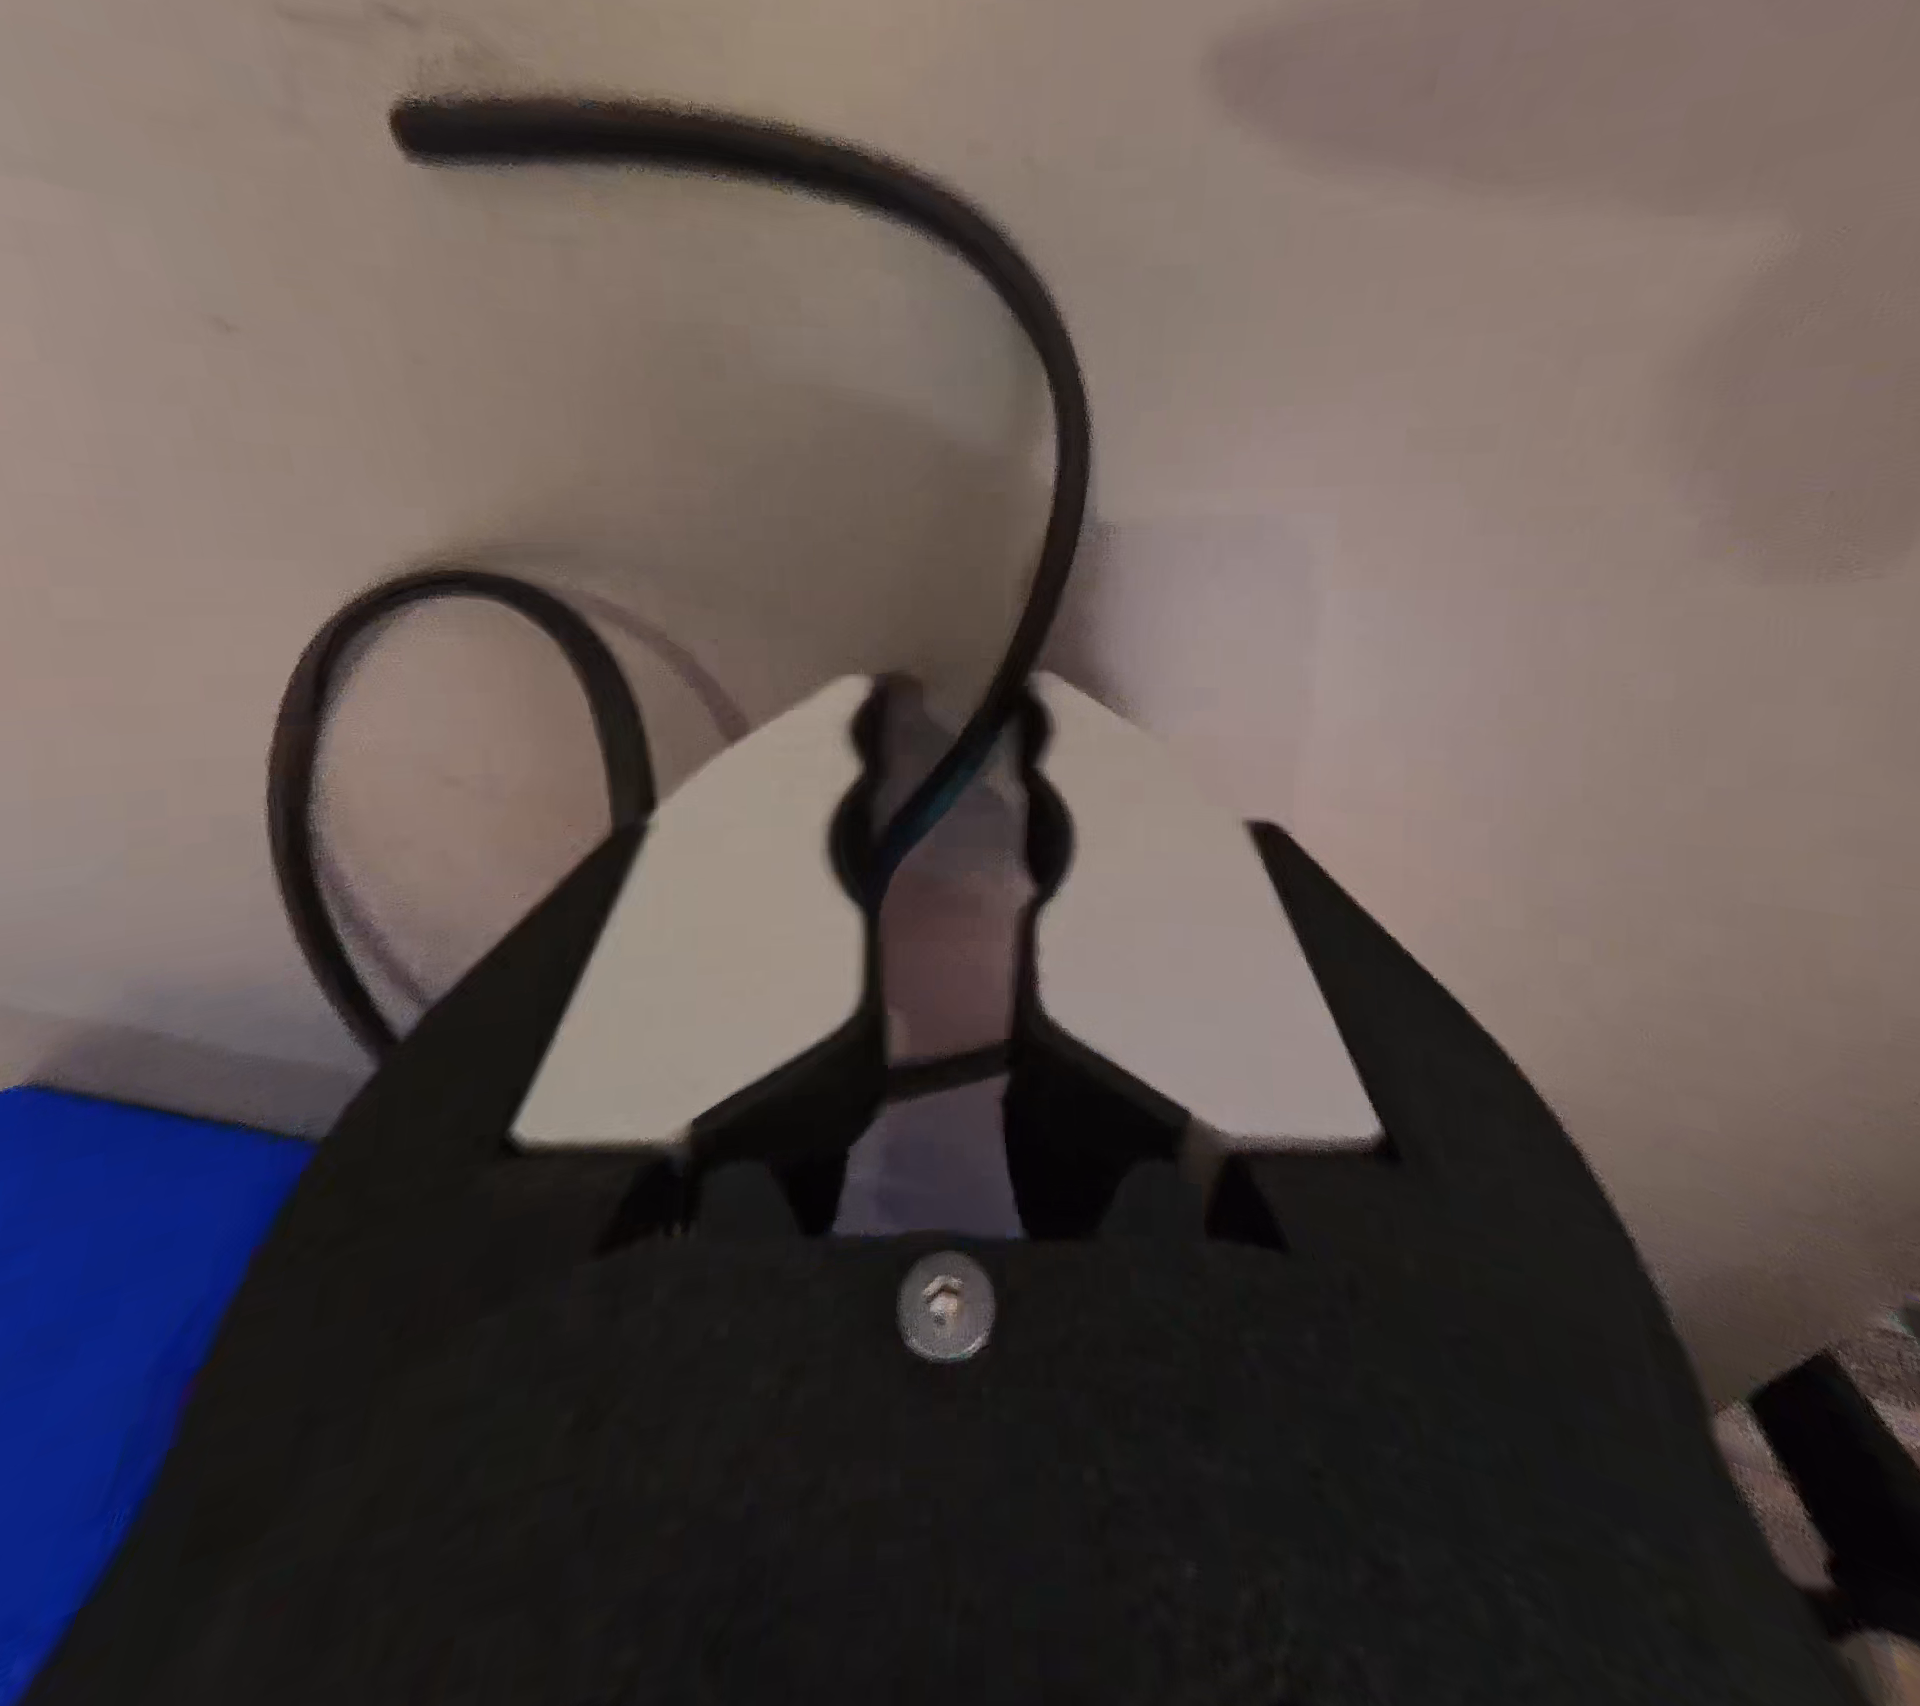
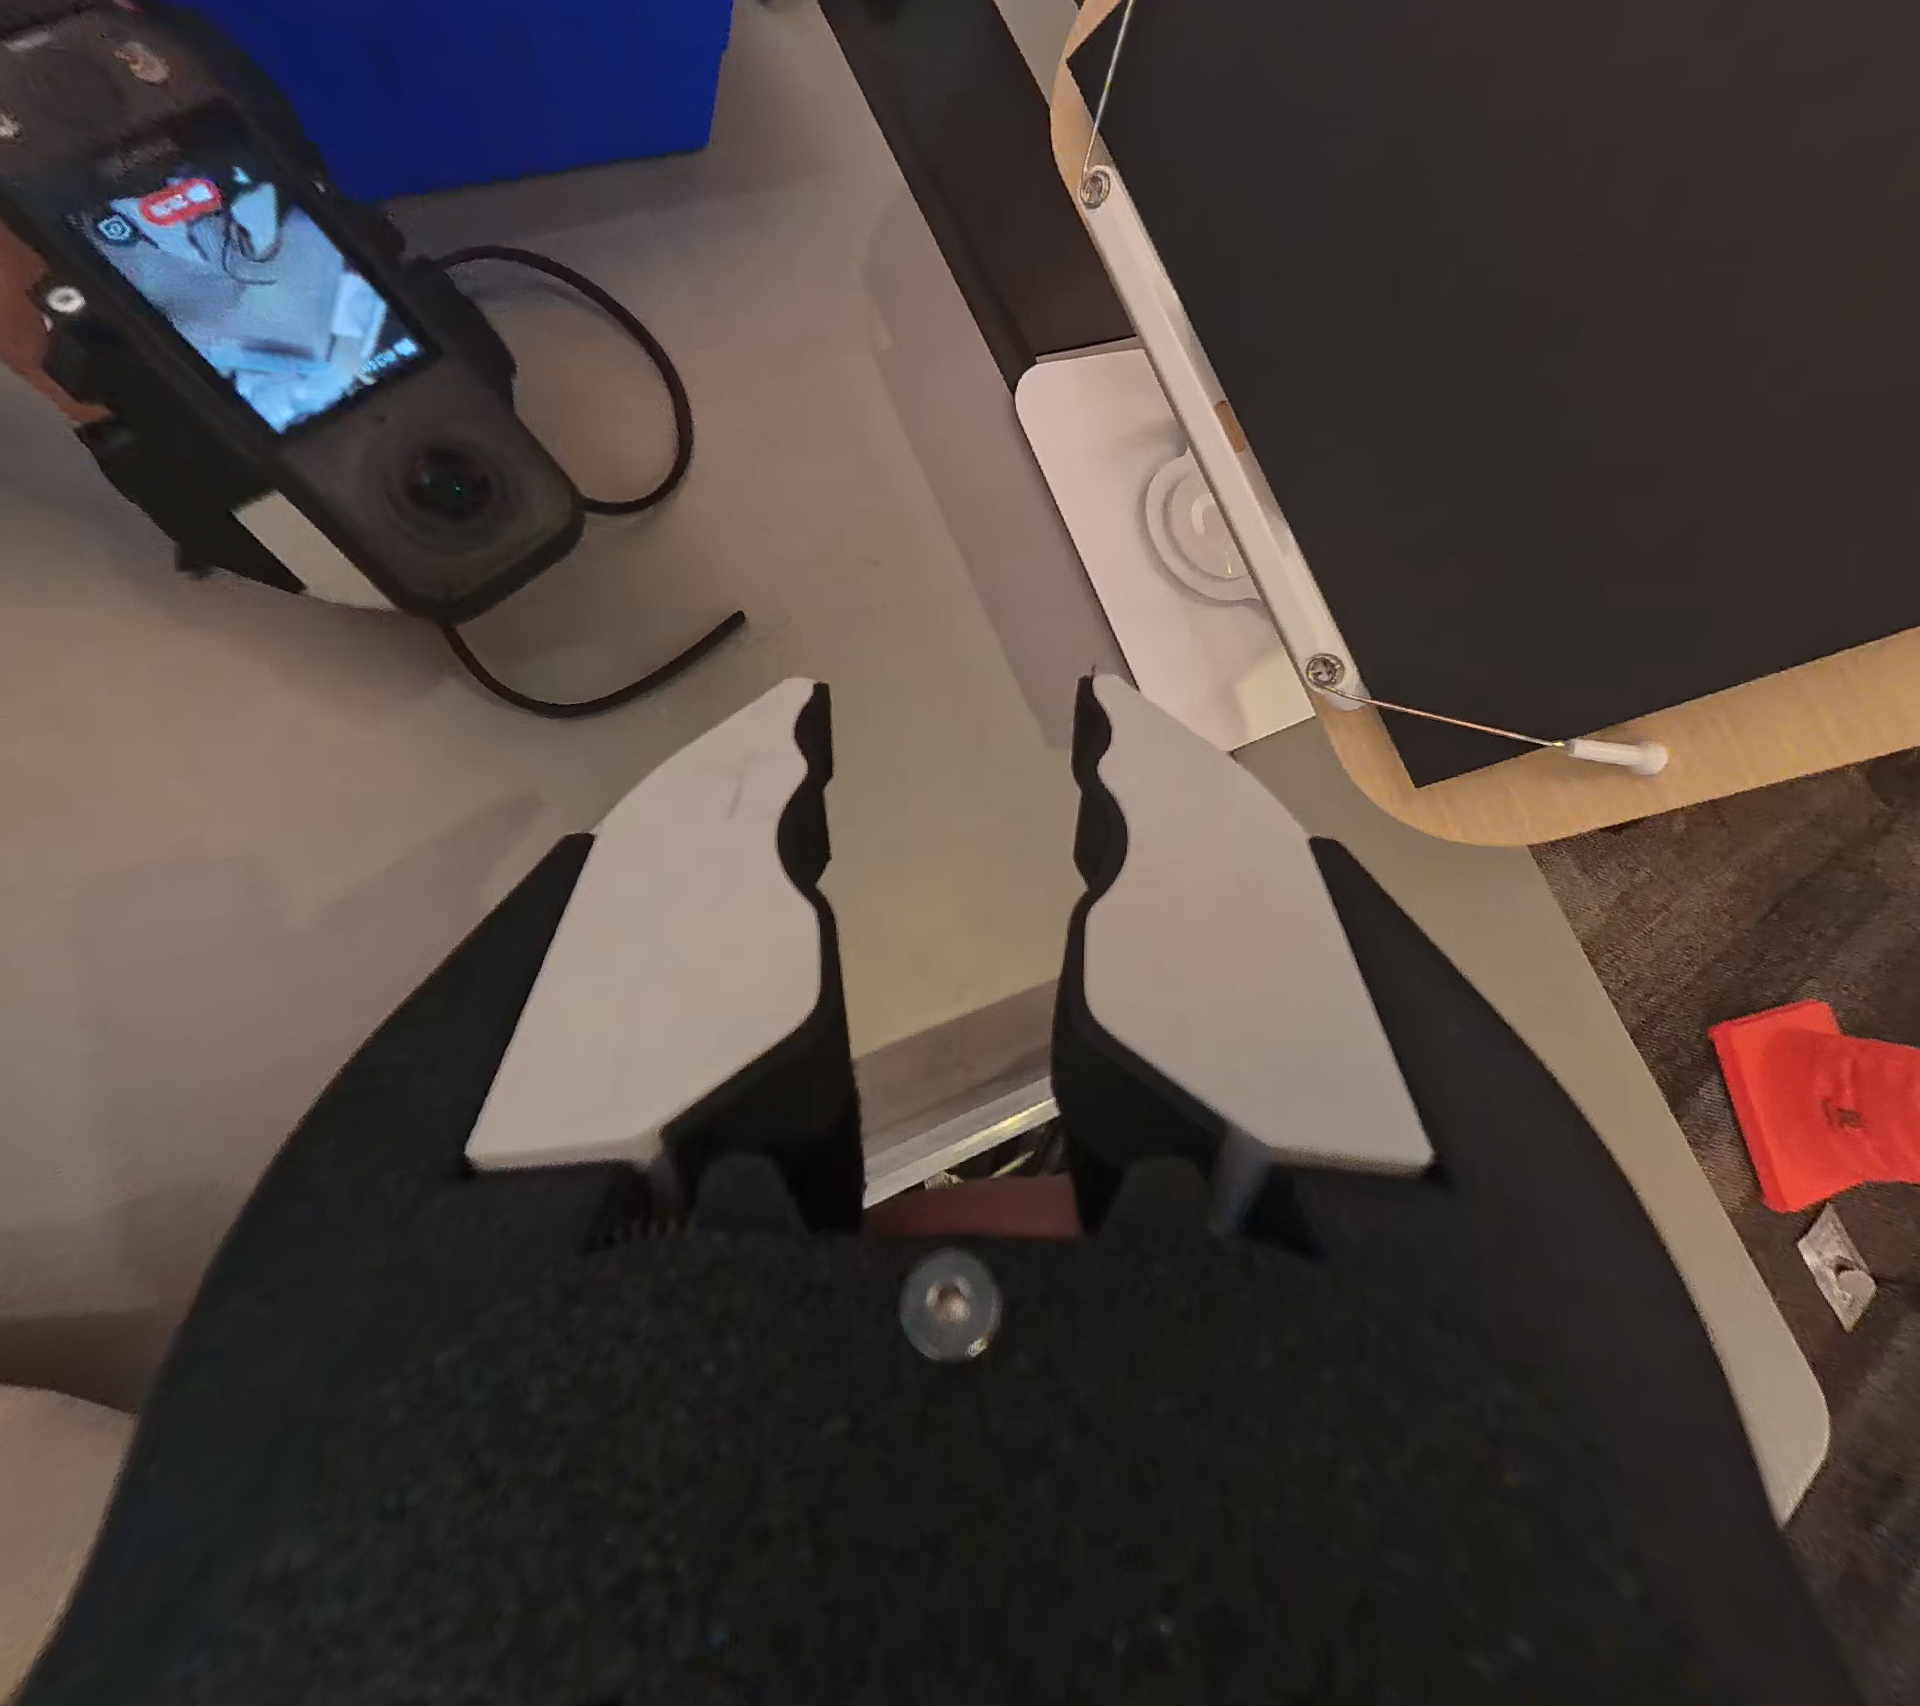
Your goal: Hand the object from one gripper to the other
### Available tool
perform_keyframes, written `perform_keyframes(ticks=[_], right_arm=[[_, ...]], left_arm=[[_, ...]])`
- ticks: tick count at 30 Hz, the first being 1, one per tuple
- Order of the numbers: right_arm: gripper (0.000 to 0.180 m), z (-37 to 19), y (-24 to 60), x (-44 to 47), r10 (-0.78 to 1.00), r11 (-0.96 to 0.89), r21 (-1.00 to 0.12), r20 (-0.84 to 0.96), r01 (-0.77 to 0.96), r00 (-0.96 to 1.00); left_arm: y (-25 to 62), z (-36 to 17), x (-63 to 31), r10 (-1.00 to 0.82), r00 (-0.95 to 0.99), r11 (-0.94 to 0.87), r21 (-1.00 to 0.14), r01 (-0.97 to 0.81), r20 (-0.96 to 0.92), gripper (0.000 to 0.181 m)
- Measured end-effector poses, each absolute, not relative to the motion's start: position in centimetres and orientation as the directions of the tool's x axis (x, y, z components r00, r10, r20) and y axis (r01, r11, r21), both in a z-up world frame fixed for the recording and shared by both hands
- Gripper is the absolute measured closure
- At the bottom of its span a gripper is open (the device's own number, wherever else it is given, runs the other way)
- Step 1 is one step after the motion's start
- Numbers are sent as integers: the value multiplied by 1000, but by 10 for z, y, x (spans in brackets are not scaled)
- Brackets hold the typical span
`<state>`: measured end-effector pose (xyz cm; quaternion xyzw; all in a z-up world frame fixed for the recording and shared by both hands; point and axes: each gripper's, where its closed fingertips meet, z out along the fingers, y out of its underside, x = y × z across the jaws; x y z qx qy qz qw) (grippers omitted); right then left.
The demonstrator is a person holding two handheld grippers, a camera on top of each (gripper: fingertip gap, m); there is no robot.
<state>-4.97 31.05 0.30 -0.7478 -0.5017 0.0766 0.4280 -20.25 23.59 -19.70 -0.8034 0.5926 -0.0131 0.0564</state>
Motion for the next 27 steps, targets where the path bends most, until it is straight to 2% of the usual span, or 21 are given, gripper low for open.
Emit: perform_keyframes(ticks=[2,5,9,14,20,24,27], right_arm=[[136,4,311,-51,817,-120,-723,317,680,481],[136,10,312,-54,810,-97,-735,334,672,482],[136,23,314,-55,790,-63,-761,357,645,498],[136,36,313,-61,775,-11,-782,388,623,500],[133,68,302,-88,801,106,-864,367,491,473],[129,98,286,-117,846,189,-928,321,322,426],[137,109,290,-127,830,199,-941,310,274,463]], left_arm=[[239,-191,-193,-948,315,-304,-177,-936,-35,177],[259,-158,-187,-914,401,-366,-296,-882,-65,181],[290,-69,-175,-858,511,-402,-554,-729,-51,181],[312,56,-163,-835,546,-286,-795,-535,-67,181],[307,160,-137,-861,507,-172,-908,-381,-50,181],[303,190,-119,-880,475,-150,-928,-341,-32,181],[296,203,-109,-889,456,-132,-939,-317,-29,181]])
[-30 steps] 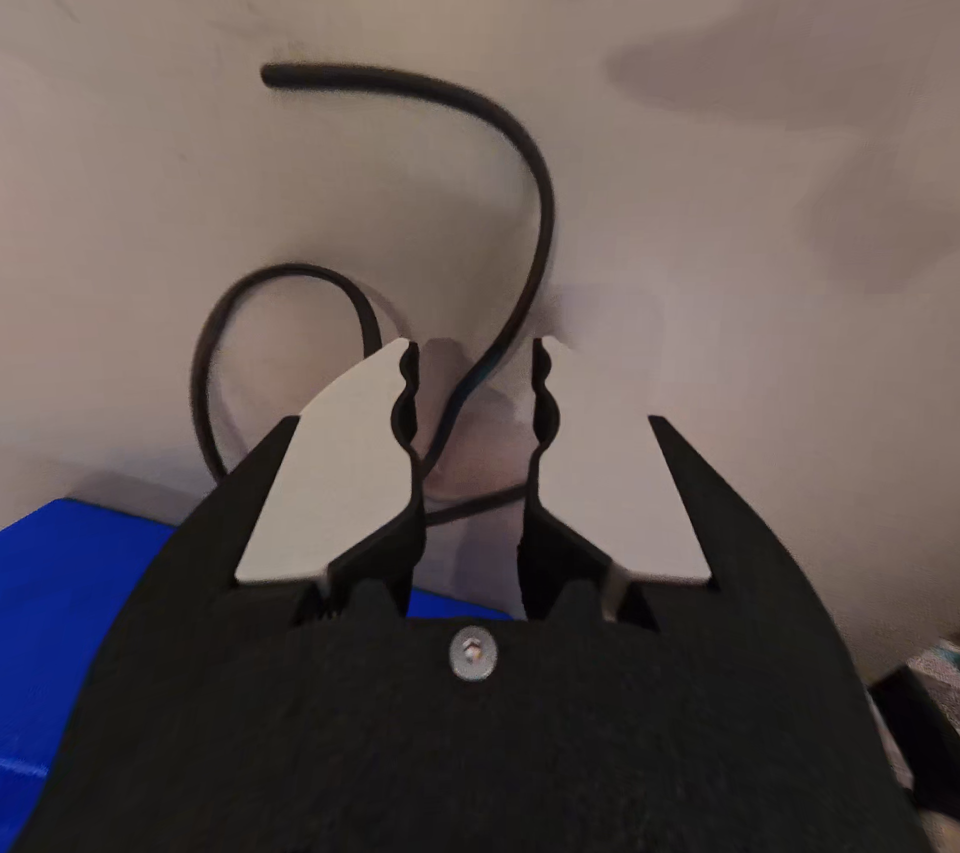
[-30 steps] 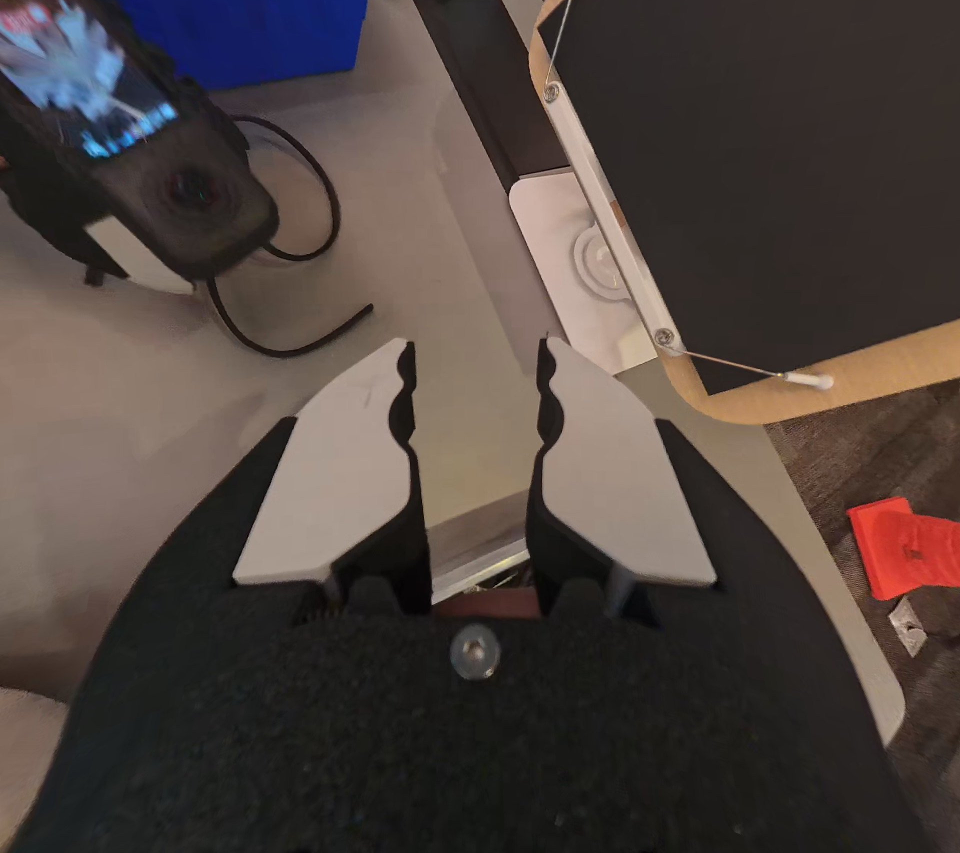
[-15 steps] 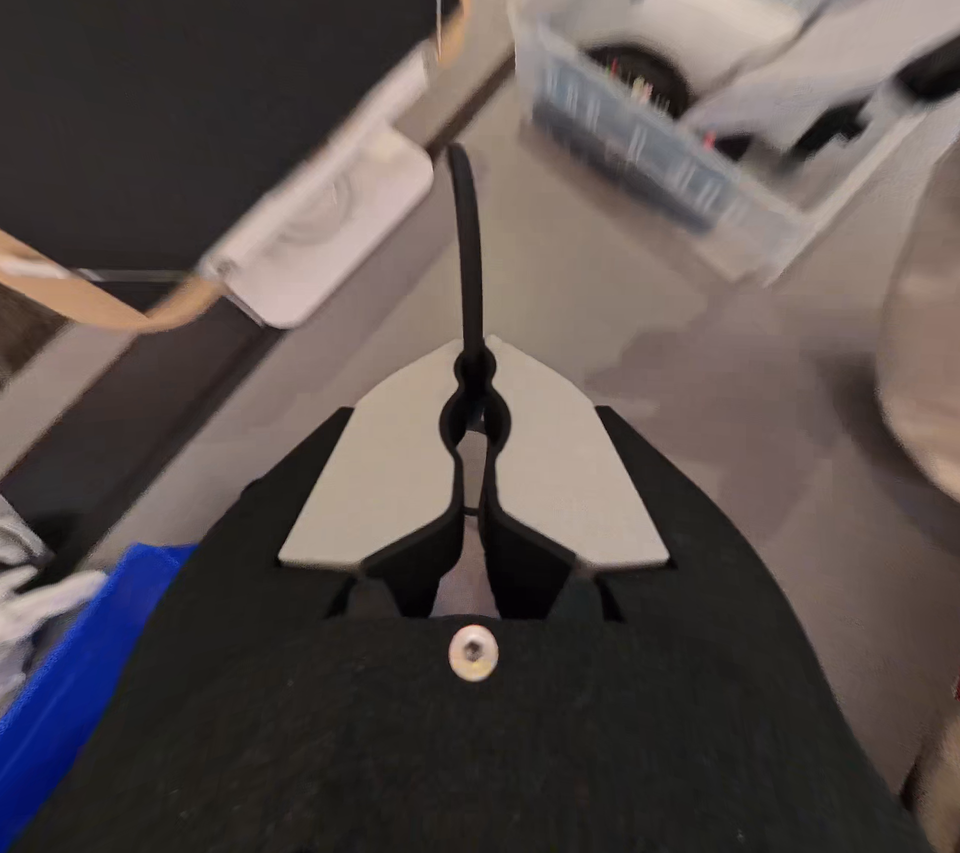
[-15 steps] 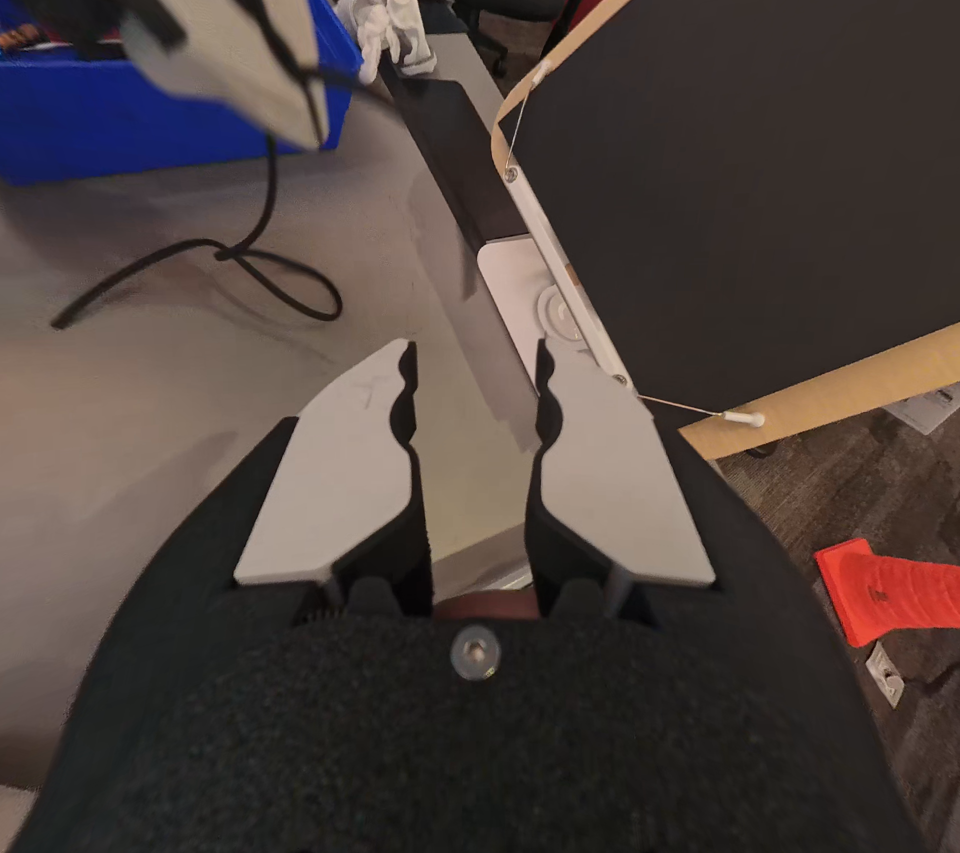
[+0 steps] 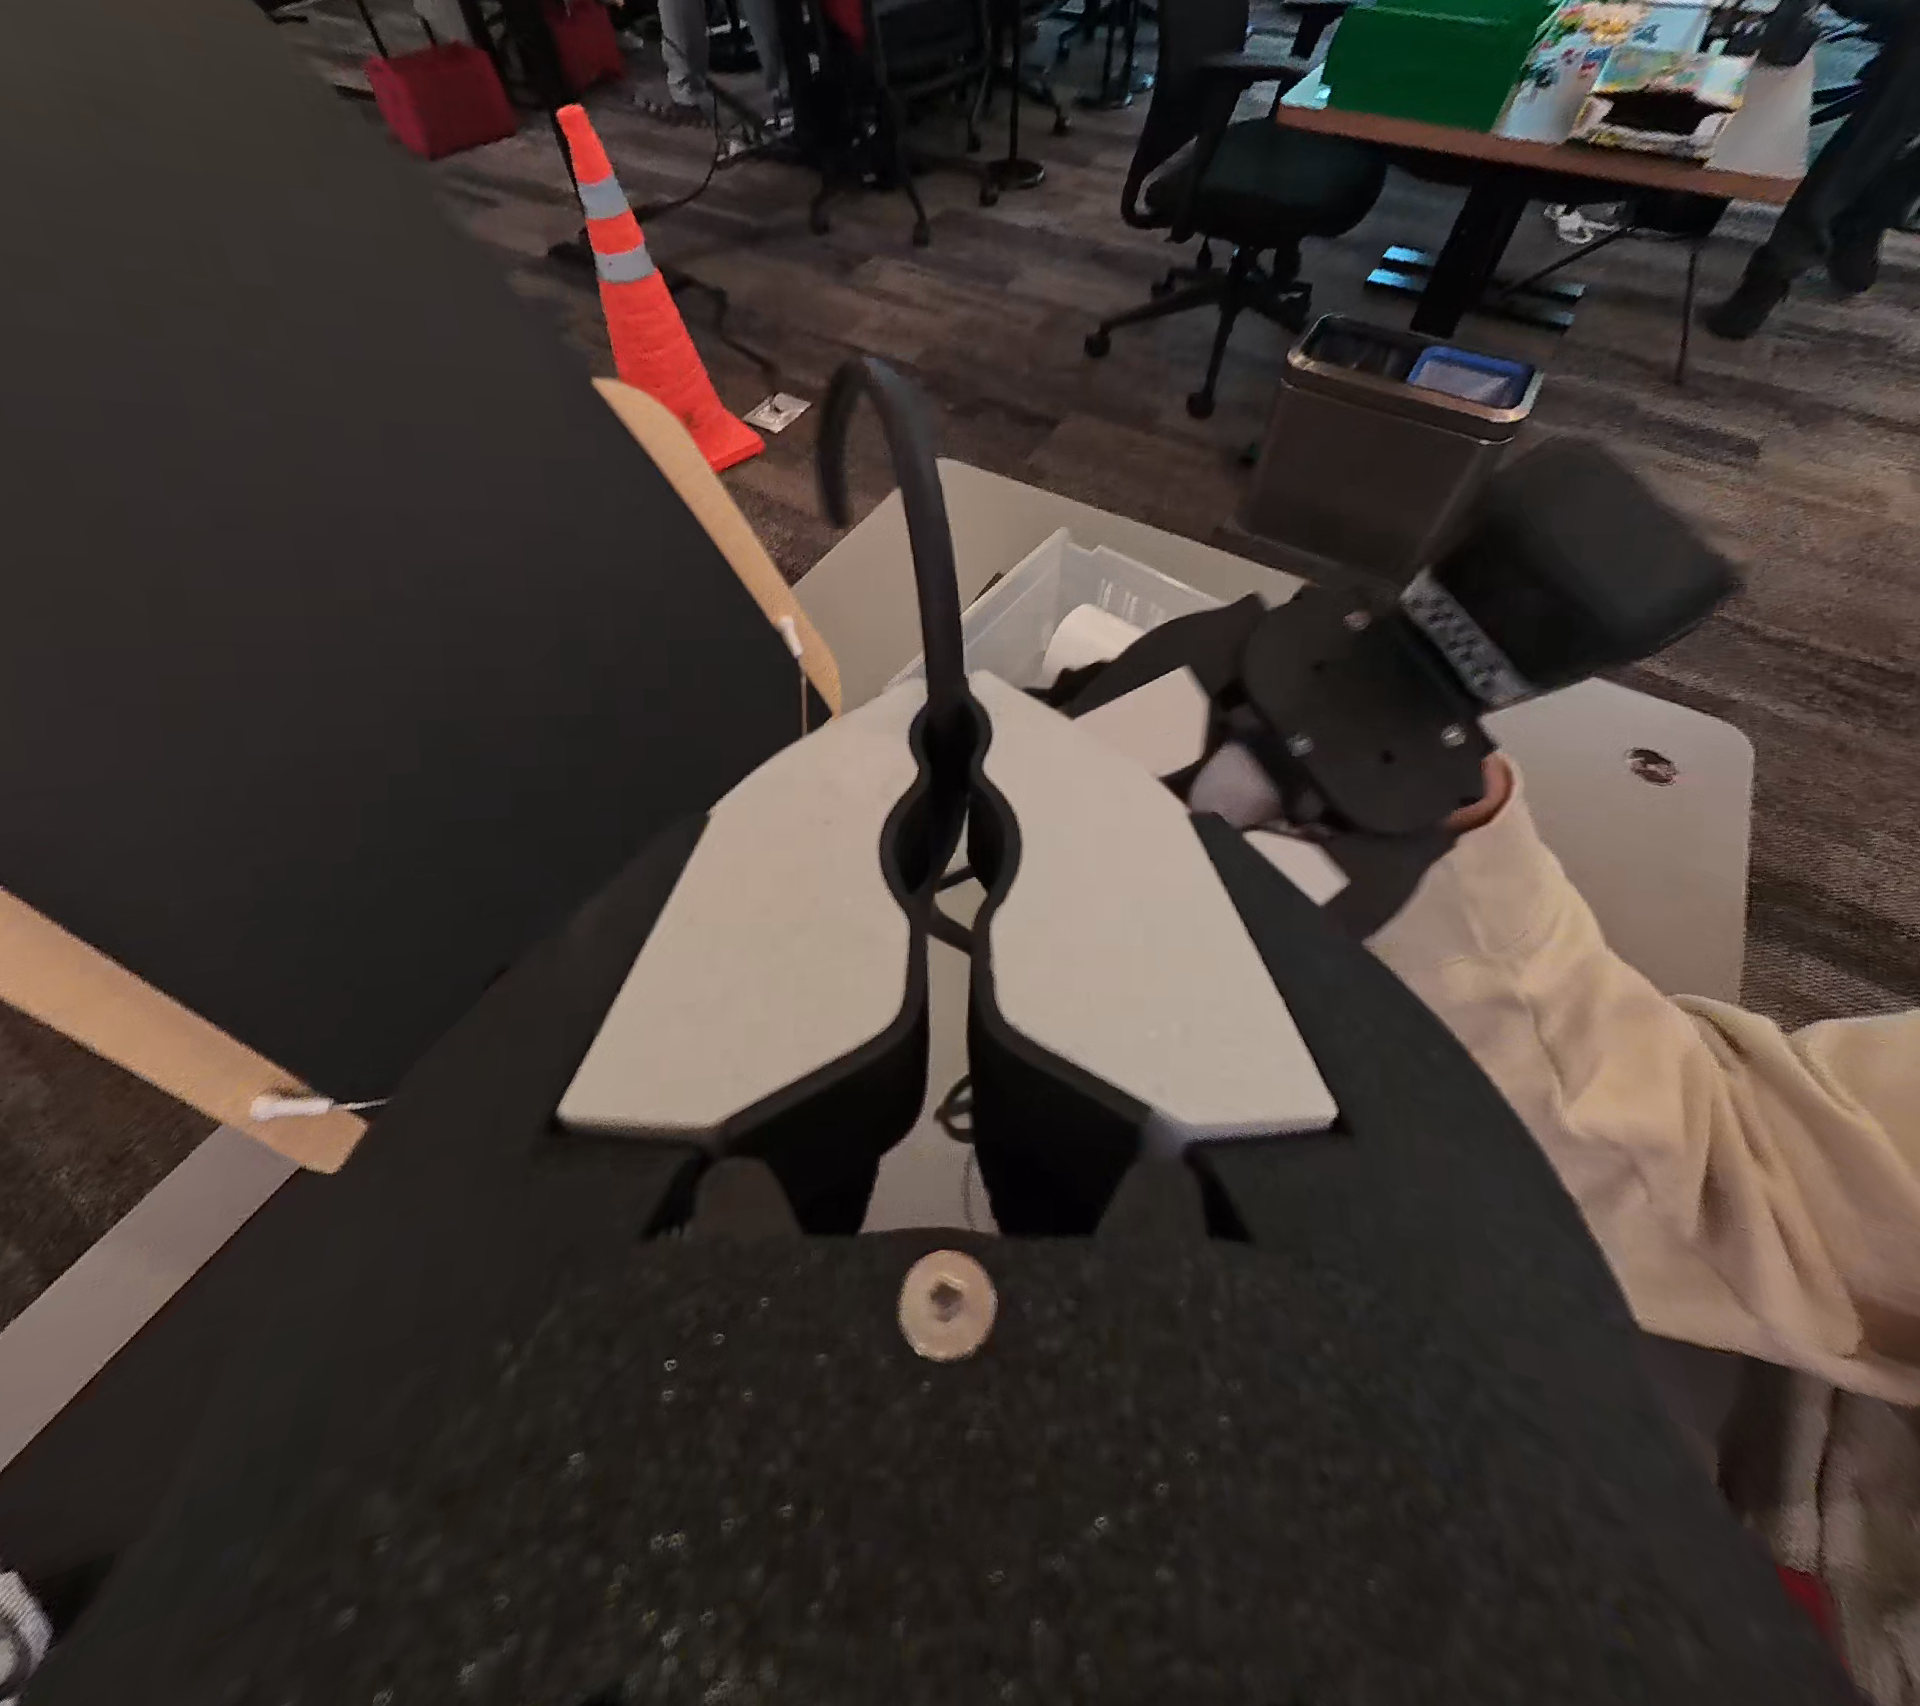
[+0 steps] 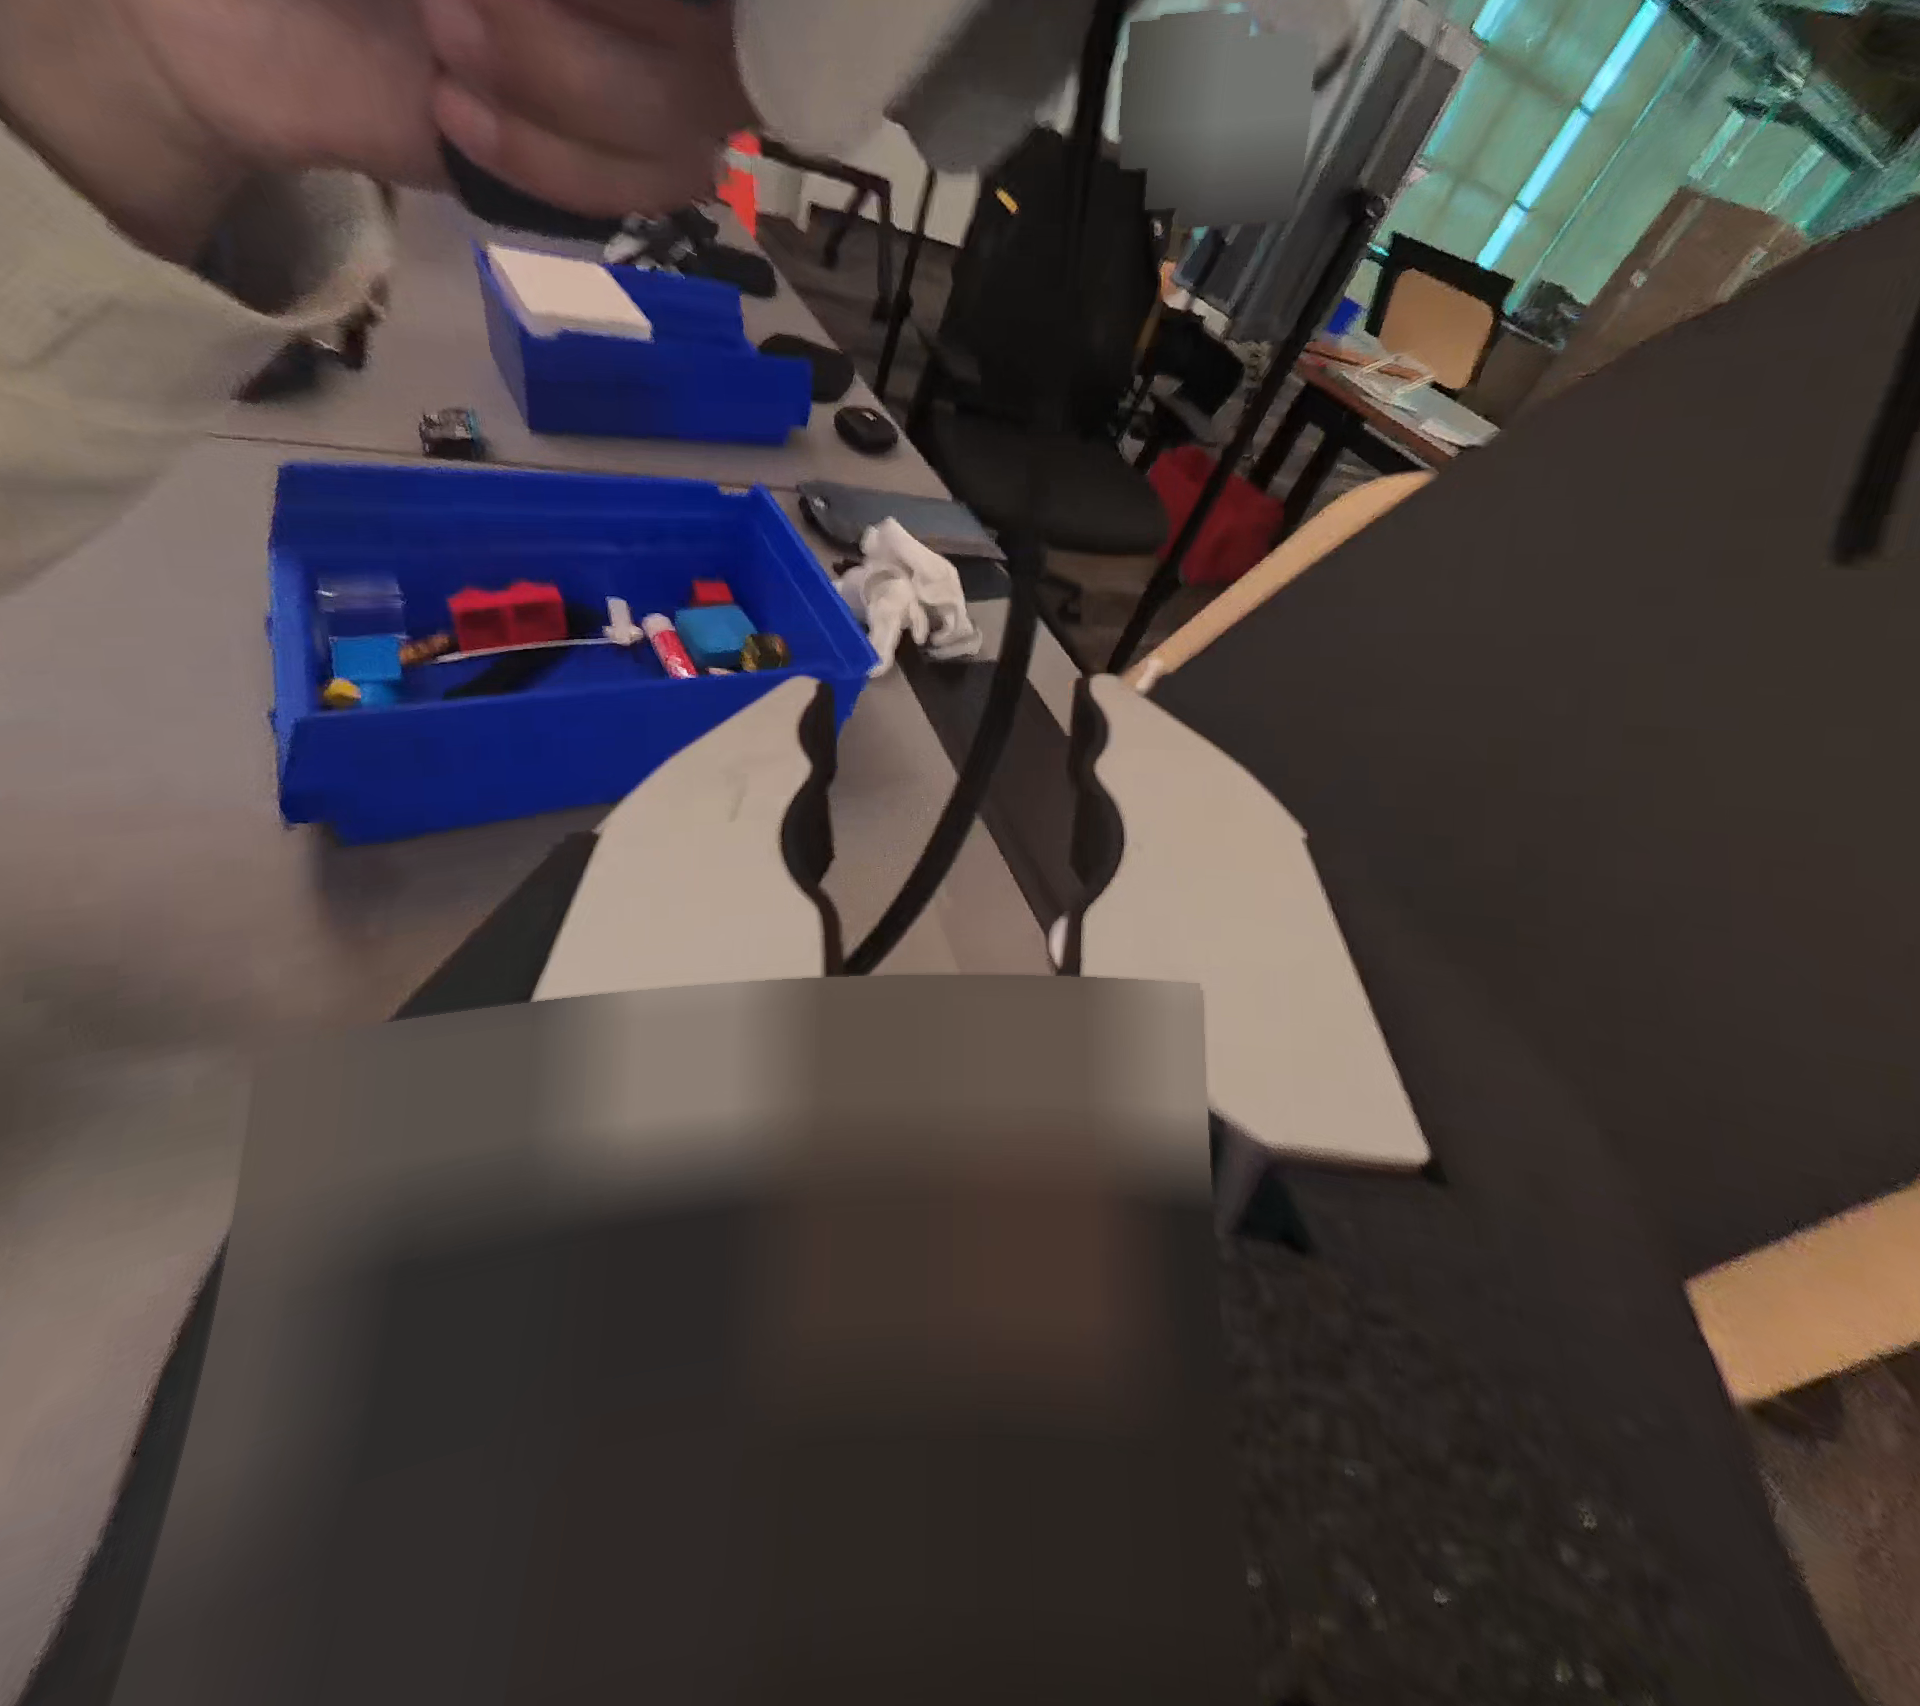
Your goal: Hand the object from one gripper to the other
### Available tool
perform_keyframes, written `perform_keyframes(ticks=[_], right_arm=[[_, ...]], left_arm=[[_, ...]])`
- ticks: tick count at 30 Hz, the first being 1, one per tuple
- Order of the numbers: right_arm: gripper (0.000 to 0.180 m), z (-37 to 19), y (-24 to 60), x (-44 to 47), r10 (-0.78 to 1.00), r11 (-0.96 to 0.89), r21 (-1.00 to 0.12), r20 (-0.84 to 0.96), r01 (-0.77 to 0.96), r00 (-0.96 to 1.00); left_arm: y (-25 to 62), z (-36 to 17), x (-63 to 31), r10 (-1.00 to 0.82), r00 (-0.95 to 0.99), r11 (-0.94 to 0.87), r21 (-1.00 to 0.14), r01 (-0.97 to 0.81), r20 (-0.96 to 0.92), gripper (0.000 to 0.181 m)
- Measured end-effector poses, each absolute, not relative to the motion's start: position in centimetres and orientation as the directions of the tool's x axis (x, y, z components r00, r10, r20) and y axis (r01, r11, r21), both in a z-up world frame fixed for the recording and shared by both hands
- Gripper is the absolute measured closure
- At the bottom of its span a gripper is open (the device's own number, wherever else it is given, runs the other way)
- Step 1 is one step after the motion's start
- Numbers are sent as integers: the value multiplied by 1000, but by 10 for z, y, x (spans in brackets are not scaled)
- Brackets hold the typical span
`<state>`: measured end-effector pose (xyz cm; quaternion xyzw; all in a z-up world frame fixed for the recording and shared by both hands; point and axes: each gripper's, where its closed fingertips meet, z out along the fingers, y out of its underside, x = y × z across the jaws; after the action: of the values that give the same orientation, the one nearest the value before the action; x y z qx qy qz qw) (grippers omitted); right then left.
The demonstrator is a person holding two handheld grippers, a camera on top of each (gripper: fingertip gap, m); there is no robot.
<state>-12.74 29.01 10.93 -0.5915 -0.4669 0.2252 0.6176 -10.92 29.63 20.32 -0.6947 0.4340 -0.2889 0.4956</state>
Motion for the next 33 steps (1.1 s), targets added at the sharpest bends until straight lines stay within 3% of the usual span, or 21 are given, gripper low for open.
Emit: perform_keyframes(ticks=[2,5,10,12,15,19,22,29,33], right_arm=[[162,101,305,-123,782,188,-917,356,352,512],[174,90,304,-125,816,170,-909,347,382,462],[174,118,295,-95,772,200,-914,369,354,517],[175,141,284,-70,726,244,-918,386,311,569],[175,176,277,-28,683,265,-932,362,247,634],[175,218,296,22,618,208,-938,346,277,706],[175,248,304,44,544,193,-909,413,371,730],[175,338,307,77,402,171,-865,498,471,768],[175,344,312,95,340,96,-843,528,529,778]], left_arm=[[290,210,-106,-897,442,-128,-948,-291,-14,181],[281,215,-105,-906,422,-140,-956,-257,20,181],[280,189,-128,-863,504,-202,-941,-271,39,180],[275,155,-141,-837,542,-278,-910,-307,73,148],[245,90,-156,-835,540,-331,-881,-339,106,134],[184,-11,-170,-852,507,-368,-839,-400,132,138],[134,-58,-172,-863,477,-378,-838,-393,165,139],[53,-93,-183,-870,439,-382,-871,-310,225,139],[41,-91,-206,-839,478,-385,-905,-184,259,138]])
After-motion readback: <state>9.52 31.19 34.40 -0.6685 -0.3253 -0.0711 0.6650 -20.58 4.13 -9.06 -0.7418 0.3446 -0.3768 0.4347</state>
